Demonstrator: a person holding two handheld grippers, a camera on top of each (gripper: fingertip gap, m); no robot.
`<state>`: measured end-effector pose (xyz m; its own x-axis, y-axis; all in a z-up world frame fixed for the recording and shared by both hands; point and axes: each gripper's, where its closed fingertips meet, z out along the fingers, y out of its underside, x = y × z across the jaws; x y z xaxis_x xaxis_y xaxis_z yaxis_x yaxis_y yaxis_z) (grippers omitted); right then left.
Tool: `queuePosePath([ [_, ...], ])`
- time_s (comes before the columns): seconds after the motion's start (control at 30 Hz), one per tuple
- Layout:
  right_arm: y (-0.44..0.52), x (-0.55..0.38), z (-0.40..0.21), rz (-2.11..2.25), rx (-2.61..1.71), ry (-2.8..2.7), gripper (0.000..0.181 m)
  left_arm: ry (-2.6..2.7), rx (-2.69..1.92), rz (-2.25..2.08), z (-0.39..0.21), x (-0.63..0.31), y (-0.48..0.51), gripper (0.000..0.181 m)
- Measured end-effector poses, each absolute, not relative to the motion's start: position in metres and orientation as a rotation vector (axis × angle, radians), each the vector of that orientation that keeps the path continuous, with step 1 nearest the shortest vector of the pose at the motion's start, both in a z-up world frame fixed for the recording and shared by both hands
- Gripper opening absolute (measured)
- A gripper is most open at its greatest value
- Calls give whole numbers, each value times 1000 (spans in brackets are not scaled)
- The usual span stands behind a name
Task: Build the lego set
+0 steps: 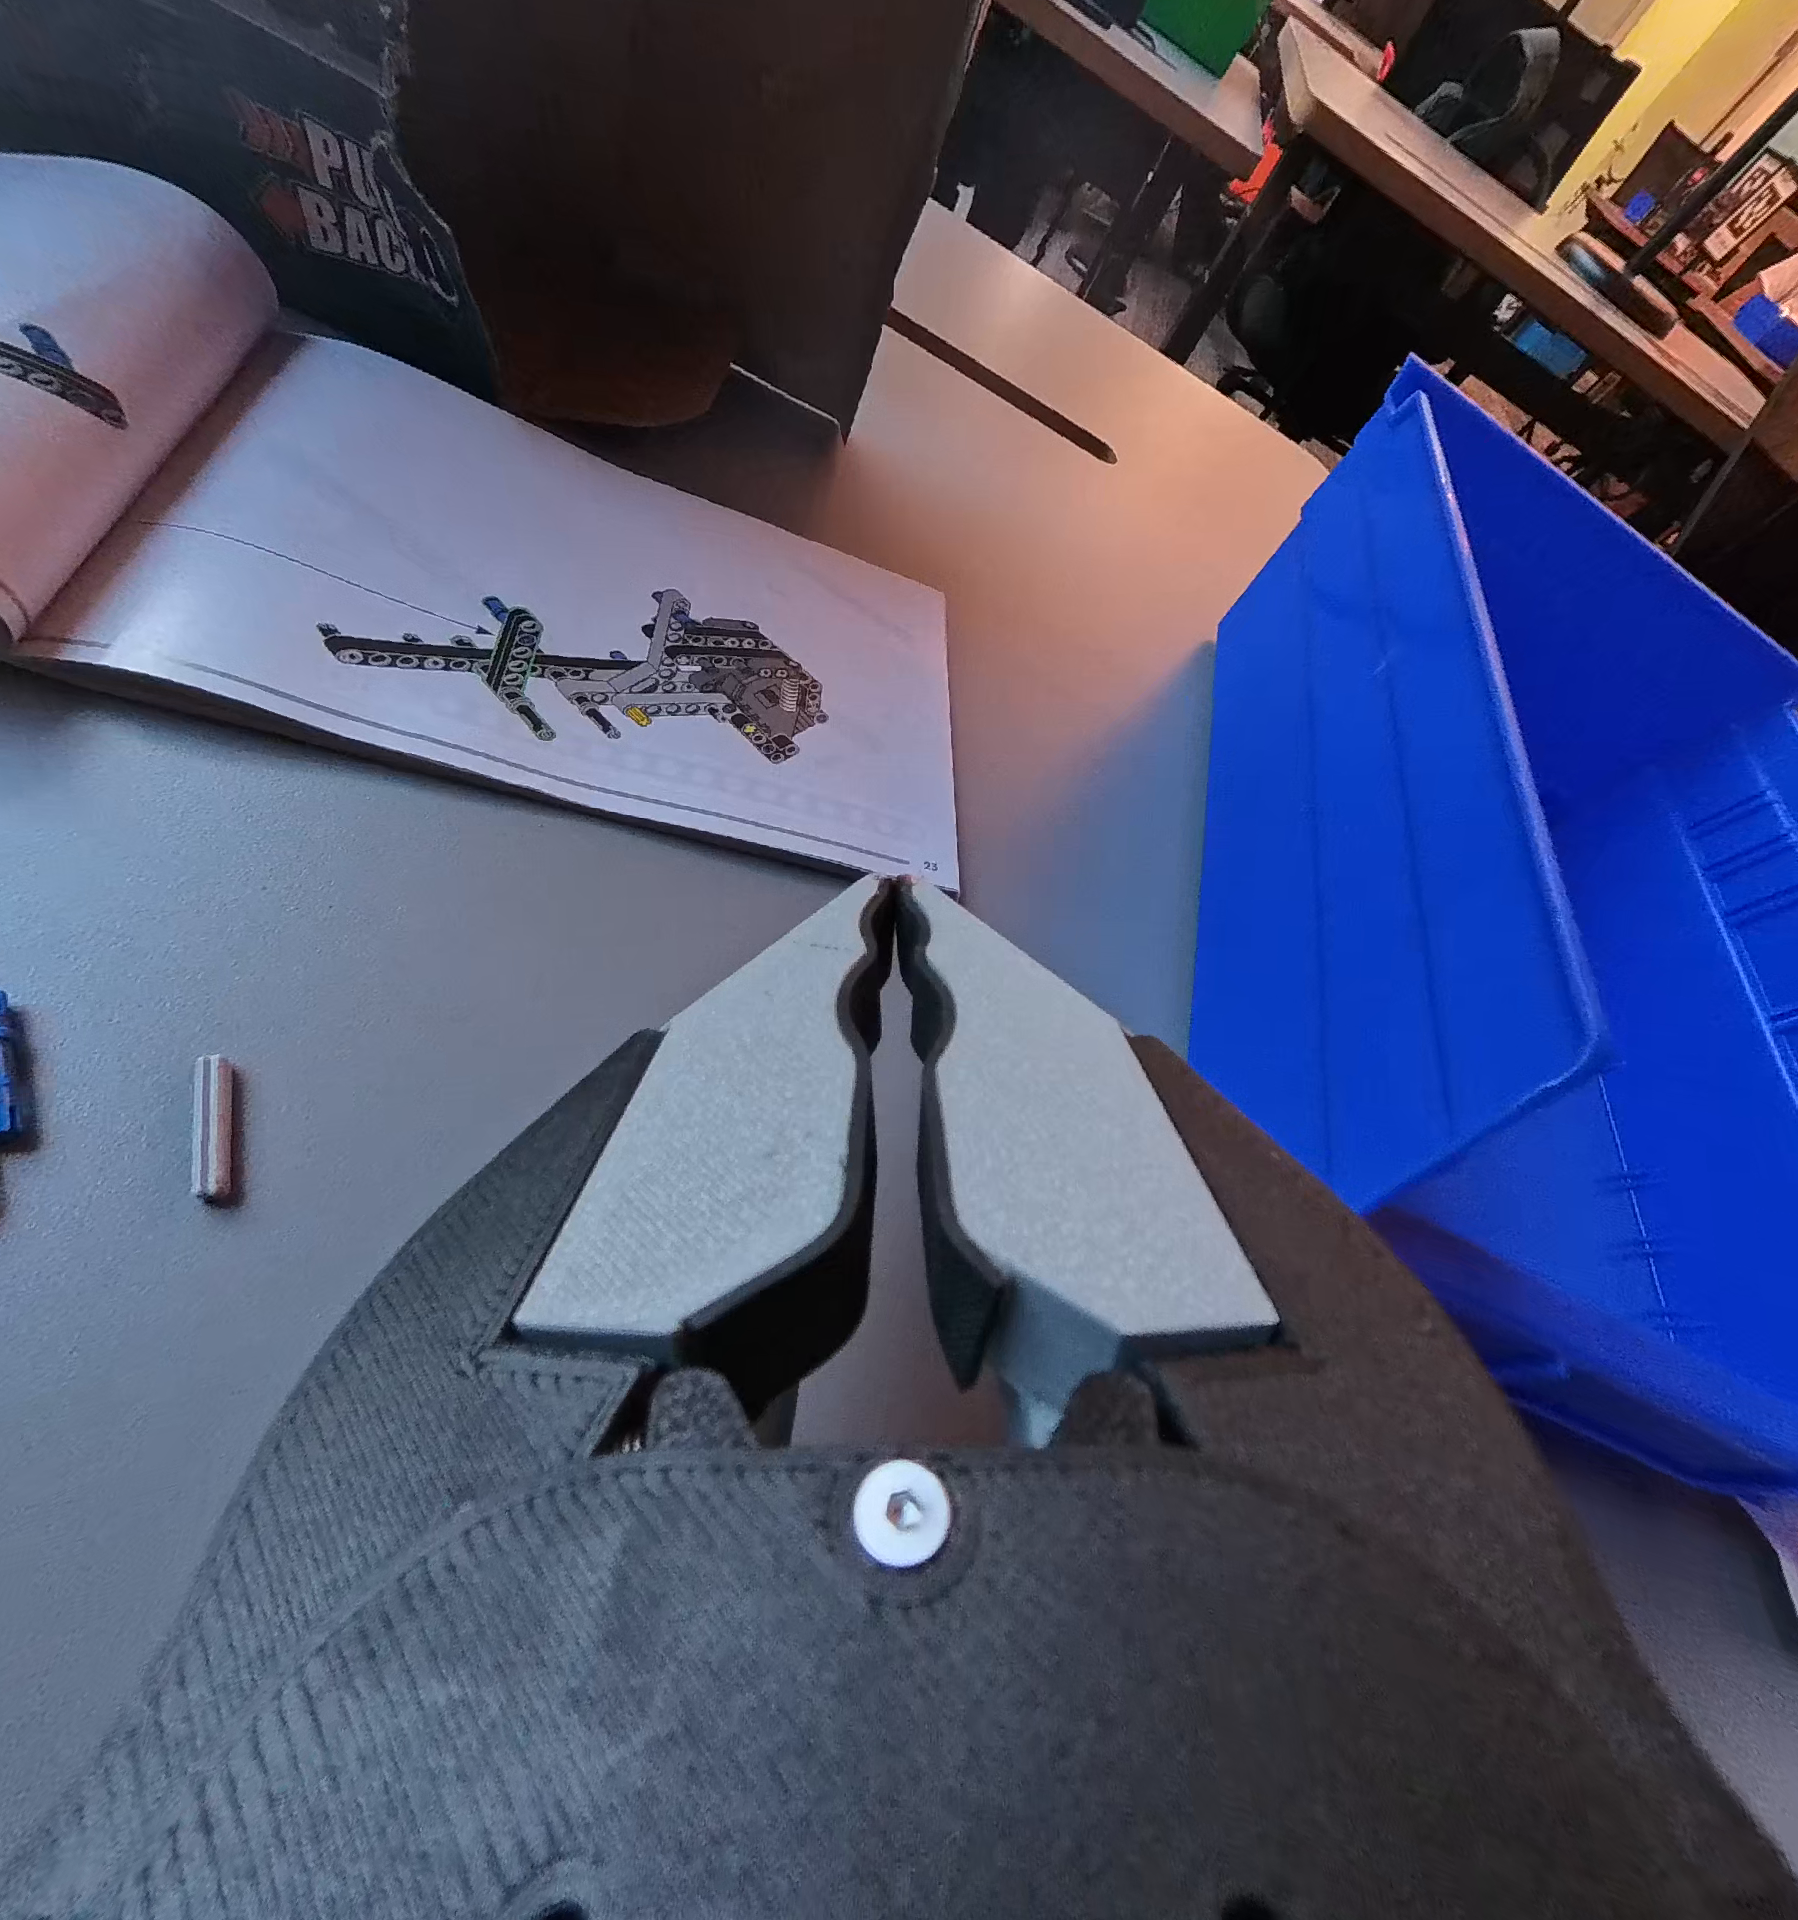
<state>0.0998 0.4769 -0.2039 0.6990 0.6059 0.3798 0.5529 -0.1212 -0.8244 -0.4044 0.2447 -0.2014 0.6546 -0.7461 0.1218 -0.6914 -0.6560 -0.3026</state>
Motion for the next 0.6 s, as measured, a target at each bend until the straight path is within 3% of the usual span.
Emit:
queuePosePath([
  [0.03, 477, 100, -204, 59, -1782, -921, 0, 1119, -2605, -395, -188, -400, 248, 30],
  [0.17, 477, 99, -205, 55, -1783, -927, 0, 864, -2500, -272, -156, -421, 281, 29],
  [0.23, 477, 99, -205, 51, -1783, -930, 0, 781, -2492, -157, -159, -434, 298, 36],
  [0.37, 477, 99, -204, 52, -1780, -927, 0, 744, -2500, -248, -178, -418, 311, 32],
  [0.6, 477, 98, -206, 47, -1785, -939, 0, 870, -2585, 33, -230, -426, 315, 9],
])
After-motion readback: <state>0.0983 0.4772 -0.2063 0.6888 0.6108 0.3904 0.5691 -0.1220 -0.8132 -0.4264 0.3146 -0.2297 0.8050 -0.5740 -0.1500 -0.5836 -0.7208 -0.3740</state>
